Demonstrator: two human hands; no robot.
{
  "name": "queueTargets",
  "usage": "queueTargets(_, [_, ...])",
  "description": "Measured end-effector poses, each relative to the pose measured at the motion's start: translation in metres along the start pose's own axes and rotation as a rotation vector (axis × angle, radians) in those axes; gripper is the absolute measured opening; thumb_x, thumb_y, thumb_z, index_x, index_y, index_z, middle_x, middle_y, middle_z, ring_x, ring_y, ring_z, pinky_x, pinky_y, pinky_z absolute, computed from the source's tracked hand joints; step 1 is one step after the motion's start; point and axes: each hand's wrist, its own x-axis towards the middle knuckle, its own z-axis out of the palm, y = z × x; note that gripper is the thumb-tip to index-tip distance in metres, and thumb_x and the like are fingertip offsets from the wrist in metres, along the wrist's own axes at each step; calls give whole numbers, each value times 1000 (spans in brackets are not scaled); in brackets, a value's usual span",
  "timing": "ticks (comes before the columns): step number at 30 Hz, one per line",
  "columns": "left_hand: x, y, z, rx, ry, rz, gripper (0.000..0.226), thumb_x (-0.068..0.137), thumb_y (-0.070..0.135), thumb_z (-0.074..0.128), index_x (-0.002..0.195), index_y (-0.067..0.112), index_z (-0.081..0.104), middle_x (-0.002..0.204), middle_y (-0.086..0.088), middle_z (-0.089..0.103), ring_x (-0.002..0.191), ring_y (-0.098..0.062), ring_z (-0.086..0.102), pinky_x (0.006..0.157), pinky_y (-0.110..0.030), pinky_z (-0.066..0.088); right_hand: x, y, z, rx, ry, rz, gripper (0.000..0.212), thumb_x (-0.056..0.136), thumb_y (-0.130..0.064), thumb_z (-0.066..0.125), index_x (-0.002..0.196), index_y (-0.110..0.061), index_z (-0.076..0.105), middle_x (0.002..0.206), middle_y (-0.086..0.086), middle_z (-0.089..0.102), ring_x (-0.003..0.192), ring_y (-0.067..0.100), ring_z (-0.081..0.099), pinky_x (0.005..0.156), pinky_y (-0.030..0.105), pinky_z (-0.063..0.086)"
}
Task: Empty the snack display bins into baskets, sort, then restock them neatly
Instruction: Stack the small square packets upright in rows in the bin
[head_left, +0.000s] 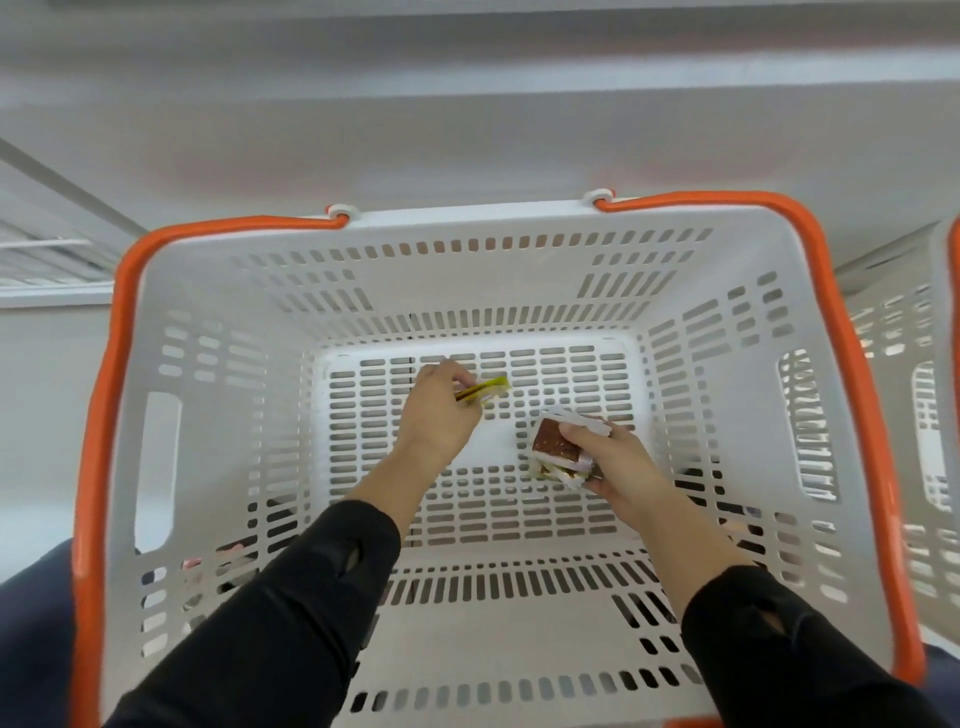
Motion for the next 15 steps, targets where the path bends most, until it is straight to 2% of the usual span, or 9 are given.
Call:
queueTargets(2, [-18, 15, -1, -138, 107, 55, 25, 85, 1, 62, 90, 23, 52, 100, -1, 60, 81, -17, 58, 59, -10, 38, -5, -5, 5, -17, -56, -22, 42, 89, -21, 68, 129, -21, 55, 115, 8, 68, 100, 23, 67, 79, 35, 53])
queueTargets(4, [-41, 34, -3, -205, 95, 105, 25, 82, 1, 62, 87, 23, 51, 91, 2, 60, 80, -14, 57, 62, -9, 39, -15, -17, 15, -23, -115, -62, 45, 91, -26, 65, 133, -29, 48, 120, 6, 65, 105, 21, 65, 78, 33, 50])
queueTargets(6, [-60, 51, -8, -317, 34, 92, 22, 81, 8, 64, 91, 22, 51, 94, -2, 60, 84, -16, 59, 69, -18, 48, -28, -33, 27, 28, -153, -118, 42, 95, -23, 59, 134, -30, 46, 114, 6, 67, 98, 18, 66, 73, 32, 51])
queueTargets(8, [-76, 67, -21, -491, -49, 49, 26, 78, 17, 64, 100, 21, 51, 105, -5, 59, 95, -19, 60, 83, -33, 53, -44, -48, 37, 69, -192, -173, 38, 97, -17, 56, 133, -27, 47, 94, 3, 71, 88, 18, 68, 81, 40, 55])
queueTargets(10, [-88, 80, -38, -606, -84, 68, 26, 79, 29, 60, 103, 19, 57, 108, -5, 61, 100, -21, 61, 90, -43, 52, -64, -59, 44, 58, -220, -228, 37, 97, -13, 53, 131, -25, 47, 79, 1, 72, 89, 21, 67, 92, 46, 53])
queueTargets(12, [-97, 90, -55, -654, -12, 75, 16, 90, 29, 61, 98, 16, 65, 100, -1, 67, 96, -19, 64, 92, -43, 52, -81, -64, 48, 36, -256, -282, 34, 97, -15, 53, 131, -21, 51, 98, 7, 74, 98, 26, 68, 91, 44, 53])
queueTargets(13, [-102, 95, -66, -590, 94, 99, 13, 93, 25, 60, 99, 16, 67, 99, 3, 68, 95, -15, 64, 93, -40, 51, -96, -68, 52, 23, -280, -313, 33, 98, -16, 53, 130, -19, 53, 111, 12, 71, 102, 28, 67, 90, 44, 54])
queueTargets(15, [-111, 101, -79, -529, 218, 103, 22, 93, 17, 62, 115, 18, 62, 108, 6, 62, 100, -11, 59, 93, -31, 50, -113, -73, 58, 23, -325, -345, 32, 98, -19, 53, 130, -19, 56, 119, 13, 67, 107, 30, 66, 91, 46, 51])
